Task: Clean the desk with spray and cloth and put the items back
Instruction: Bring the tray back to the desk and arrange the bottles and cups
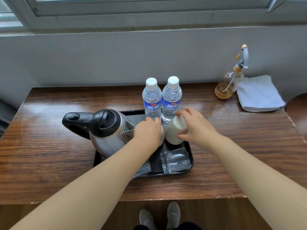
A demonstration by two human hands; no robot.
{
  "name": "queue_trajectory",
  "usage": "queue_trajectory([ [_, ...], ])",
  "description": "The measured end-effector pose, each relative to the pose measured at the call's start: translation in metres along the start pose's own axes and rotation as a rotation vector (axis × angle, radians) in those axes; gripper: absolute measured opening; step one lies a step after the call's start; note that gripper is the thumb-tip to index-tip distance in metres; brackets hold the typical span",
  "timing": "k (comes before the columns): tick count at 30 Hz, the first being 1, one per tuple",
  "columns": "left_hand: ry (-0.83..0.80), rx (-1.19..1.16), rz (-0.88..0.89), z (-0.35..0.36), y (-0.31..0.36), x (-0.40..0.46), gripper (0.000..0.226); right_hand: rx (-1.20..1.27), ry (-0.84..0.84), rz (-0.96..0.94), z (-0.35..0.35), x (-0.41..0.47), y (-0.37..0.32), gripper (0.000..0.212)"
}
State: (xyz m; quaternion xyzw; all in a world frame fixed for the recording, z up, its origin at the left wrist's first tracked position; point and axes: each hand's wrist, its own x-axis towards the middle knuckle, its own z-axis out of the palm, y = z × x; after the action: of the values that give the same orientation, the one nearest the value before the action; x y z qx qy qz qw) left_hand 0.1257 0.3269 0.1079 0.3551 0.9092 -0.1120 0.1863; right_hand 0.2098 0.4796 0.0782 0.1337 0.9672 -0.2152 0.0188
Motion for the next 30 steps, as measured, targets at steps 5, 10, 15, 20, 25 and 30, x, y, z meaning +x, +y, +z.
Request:
queue_trajectory([
  [5,0.040,0.050,-0.019,-0.002,0.001,0.006,0.052,-0.101,-0.017,-0.002,0.015,0.008,-0.012,0.085],
  [10,0.078,0.127,0.026,-0.002,0.000,0.005,0.049,-0.084,0.001,-0.013,0.022,0.008,-0.012,0.085],
  [15,0.095,0.090,0.028,0.008,-0.002,0.008,0.056,-0.032,0.035,-0.007,0.026,0.002,-0.012,0.085],
  [20,0.119,-0.061,-0.055,0.033,-0.007,0.013,0.080,0.059,0.003,0.045,0.028,-0.008,-0.004,0.097],
  [25,0.353,0.037,-0.011,0.047,-0.012,0.002,0.082,0.112,0.044,0.086,0.025,-0.024,0.005,0.085],
  [30,0.649,-0.022,0.350,0.067,-0.030,-0.040,0.058,0.123,0.340,0.067,0.019,-0.042,0.002,0.039],
])
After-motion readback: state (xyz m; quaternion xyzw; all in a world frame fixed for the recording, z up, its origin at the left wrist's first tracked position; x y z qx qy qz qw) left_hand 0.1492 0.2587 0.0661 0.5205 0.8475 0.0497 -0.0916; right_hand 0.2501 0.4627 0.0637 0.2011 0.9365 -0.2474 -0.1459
